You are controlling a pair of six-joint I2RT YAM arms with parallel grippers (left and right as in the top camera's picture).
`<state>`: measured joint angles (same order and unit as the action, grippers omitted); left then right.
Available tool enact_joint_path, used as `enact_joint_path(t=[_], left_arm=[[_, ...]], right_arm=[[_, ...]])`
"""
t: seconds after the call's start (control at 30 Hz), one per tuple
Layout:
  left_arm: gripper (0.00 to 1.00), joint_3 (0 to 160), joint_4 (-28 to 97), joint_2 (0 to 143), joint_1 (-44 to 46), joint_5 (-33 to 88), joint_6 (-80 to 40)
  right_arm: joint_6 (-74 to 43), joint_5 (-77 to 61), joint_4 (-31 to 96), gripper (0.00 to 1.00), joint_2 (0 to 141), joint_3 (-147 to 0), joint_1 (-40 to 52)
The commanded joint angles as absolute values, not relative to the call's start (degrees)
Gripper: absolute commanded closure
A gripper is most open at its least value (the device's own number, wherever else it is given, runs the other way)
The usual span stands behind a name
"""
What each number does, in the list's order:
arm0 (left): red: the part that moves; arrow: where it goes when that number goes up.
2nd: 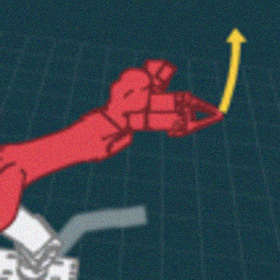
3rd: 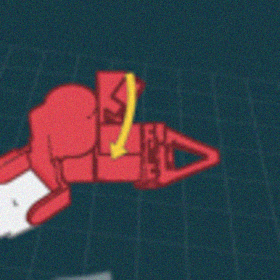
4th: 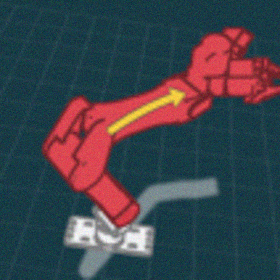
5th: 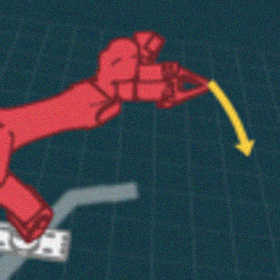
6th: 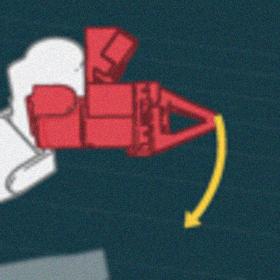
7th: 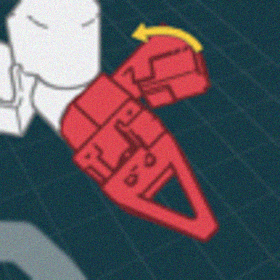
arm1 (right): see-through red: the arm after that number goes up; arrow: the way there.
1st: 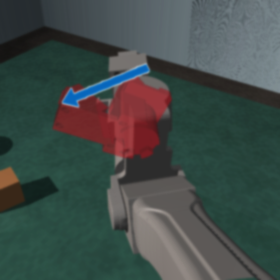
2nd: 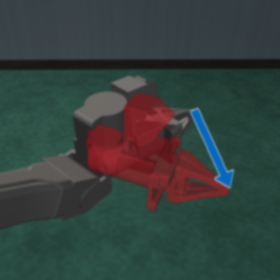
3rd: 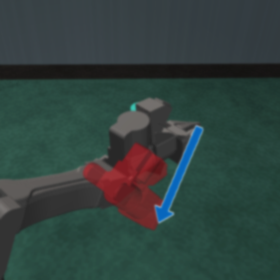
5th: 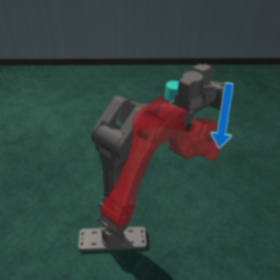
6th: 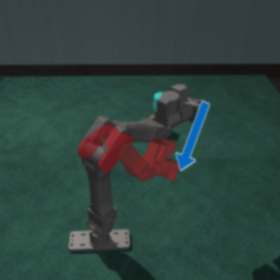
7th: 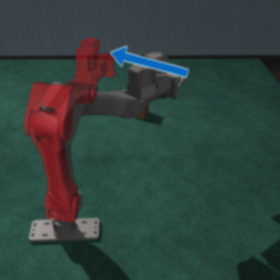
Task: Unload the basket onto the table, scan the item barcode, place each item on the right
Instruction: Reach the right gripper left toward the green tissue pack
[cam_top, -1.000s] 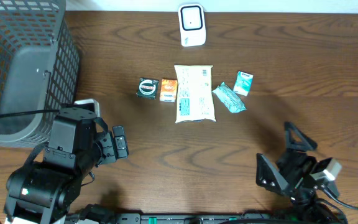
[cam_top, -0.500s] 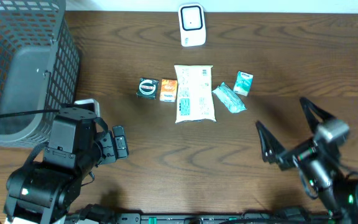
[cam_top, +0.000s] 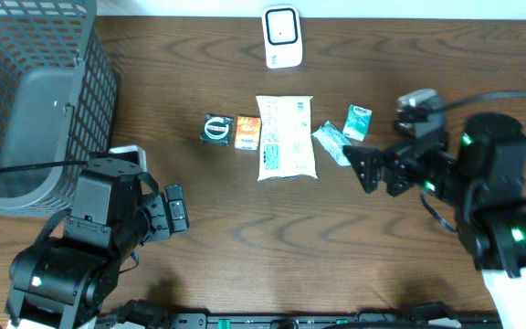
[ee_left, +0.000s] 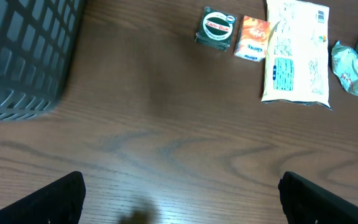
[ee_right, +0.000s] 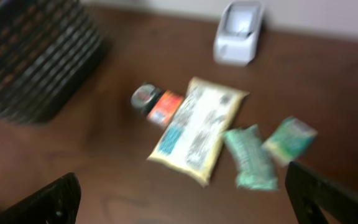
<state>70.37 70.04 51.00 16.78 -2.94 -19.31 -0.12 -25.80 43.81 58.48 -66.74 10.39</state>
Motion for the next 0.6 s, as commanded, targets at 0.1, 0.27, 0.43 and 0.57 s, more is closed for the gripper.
enact_joint_path(t=[0.1,0.27,0.43,0.57], left_arm=[[0.02,70.3,70.0,50.9,16.7,-3.0,-19.4],[0.02,70.3,70.0,50.9,16.7,-3.0,-19.4],[0.02,70.3,70.0,50.9,16.7,-3.0,-19.4],[0.03,70.3,70.0,50.9,16.7,-3.0,-19.4]], right_arm=[[-0.3,-41.3,44.2,0.01,68.0,-67.7,9.8],[-5.6,-42.4,43.4,0.01,74.0,-67.7,9.8],[-13.3,-42.4,42.9,0.01,77.7,-67.7,9.8],[-14.8,-42.3,42.8,0.01,78.8,-67.7,9.8]])
